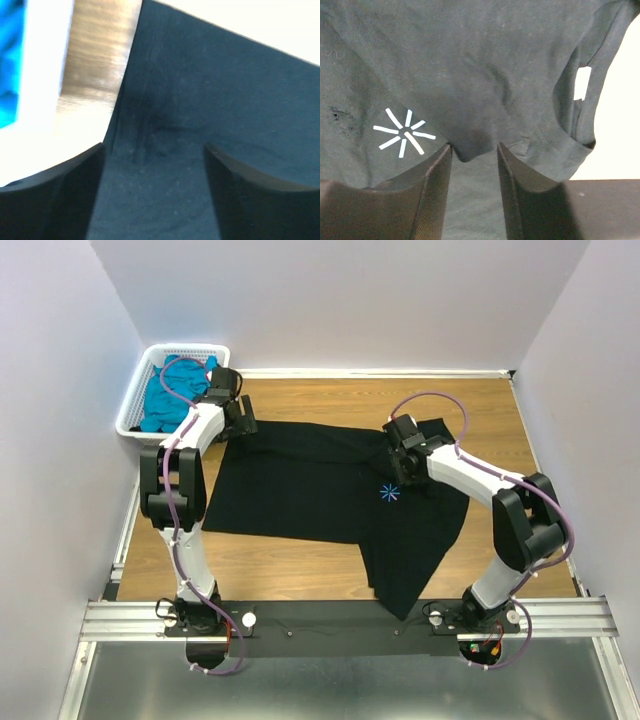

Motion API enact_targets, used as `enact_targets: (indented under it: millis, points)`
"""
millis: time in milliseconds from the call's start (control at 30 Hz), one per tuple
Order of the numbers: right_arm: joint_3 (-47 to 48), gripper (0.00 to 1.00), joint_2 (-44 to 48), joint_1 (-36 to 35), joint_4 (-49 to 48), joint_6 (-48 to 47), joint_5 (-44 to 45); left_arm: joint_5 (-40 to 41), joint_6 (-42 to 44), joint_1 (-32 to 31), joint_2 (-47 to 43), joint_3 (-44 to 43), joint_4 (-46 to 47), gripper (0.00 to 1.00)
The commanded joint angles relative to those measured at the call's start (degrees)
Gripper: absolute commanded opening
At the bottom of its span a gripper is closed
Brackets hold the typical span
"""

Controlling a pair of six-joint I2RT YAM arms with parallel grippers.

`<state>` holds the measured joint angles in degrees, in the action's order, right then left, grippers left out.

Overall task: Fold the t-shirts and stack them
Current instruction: Fold the tshirt

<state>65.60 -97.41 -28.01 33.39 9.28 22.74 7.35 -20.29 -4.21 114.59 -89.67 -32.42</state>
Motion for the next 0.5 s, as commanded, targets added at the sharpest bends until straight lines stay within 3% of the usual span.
enact_targets:
  millis: [0,133,300,467]
  points:
    - [2.8,0.53,3.3,3.2,1.2,2.3,-1.9,3.1,-0.9,0.7,-4.0,-1.7,0.3,0.90]
    - [4.1,0.58,4.2,10.2,0.5,5.9,-6.6,3.1,-0.5,-1.6,-6.2,-1.6,0.3,0.90]
    - [2.1,0.48,4.2,19.7,-4.7,11.4,-16.1,2.4,-0.1,-3.4,-6.4,-0.4,1.5,0.81]
    - [-0.2,0.48,3.4,24.2,-9.2,13.0,-24.6,2.8,0.4,-3.6,-5.7,0.4,1.8,0.79]
